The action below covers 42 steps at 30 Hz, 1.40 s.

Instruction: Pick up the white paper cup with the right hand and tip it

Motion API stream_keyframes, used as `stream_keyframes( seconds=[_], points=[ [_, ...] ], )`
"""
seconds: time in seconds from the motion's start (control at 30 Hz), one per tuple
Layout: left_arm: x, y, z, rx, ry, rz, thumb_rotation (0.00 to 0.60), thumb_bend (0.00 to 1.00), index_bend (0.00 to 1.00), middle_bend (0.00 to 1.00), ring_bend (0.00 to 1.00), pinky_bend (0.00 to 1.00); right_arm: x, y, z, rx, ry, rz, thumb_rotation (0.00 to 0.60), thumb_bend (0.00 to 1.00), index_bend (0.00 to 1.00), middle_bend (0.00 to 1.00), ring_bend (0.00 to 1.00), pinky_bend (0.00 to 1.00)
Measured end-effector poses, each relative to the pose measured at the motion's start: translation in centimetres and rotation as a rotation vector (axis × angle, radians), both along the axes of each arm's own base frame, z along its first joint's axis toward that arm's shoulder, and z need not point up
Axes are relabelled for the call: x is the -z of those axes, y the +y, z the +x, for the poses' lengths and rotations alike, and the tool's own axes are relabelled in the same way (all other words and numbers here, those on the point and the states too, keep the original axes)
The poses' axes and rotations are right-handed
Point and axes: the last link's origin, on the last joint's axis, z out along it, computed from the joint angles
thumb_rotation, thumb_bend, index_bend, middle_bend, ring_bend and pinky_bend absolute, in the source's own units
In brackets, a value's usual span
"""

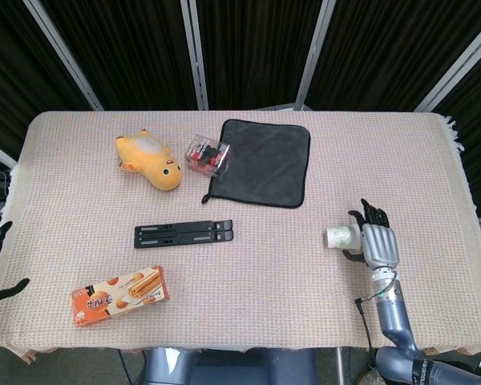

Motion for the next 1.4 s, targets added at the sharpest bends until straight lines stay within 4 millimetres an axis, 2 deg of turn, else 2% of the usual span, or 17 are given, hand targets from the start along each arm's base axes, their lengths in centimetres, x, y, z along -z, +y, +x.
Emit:
stream_keyframes(
  seconds=[0.2, 0.37, 0.53, 0.87, 1.2, 1.4],
  points=[
    [0.0, 0.0, 0.0, 0.001, -0.006, -0.003, 0.600, 0.00, 0.00, 0.00, 0.00, 0.00, 0.8, 0.7, 0.7, -0.028, 0.025, 0.009, 0.600, 0.19, 0.13, 0.00, 0.00, 0.00],
    [0.1, 0.1, -0.1, -0.002, -0.008, -0.007, 0.600, 0.00, 0.00, 0.00, 0.00, 0.00, 1.8, 0.8, 1.3, -0.066, 0.081, 0.004, 0.600, 0.19, 0.22, 0.02, 0.00, 0.00],
    [0.0, 0.1, -0.1, -0.006, -0.013, -0.006, 0.600, 0.00, 0.00, 0.00, 0.00, 0.00, 2.9, 0.6, 1.9, -0.104, 0.130, -0.025, 0.600, 0.19, 0.33, 0.12, 0.00, 0.00],
    [0.1, 0.2, -0.2, -0.009, -0.017, -0.011, 0.600, 0.00, 0.00, 0.00, 0.00, 0.00, 4.1, -0.2, 1.6, -0.108, 0.202, -0.033, 0.600, 0.20, 0.37, 0.14, 0.00, 0.00],
    [0.2, 0.2, -0.1, -0.005, -0.014, -0.014, 0.600, 0.00, 0.00, 0.00, 0.00, 0.00, 4.4, -0.3, 1.0, -0.086, 0.219, -0.036, 0.600, 0.22, 0.48, 0.19, 0.00, 0.00],
    [0.2, 0.2, -0.1, -0.005, -0.015, -0.013, 0.600, 0.00, 0.00, 0.00, 0.00, 0.00, 4.1, -0.2, 1.6, -0.112, 0.198, -0.060, 0.600, 0.21, 0.49, 0.19, 0.00, 0.00]
  ],
)
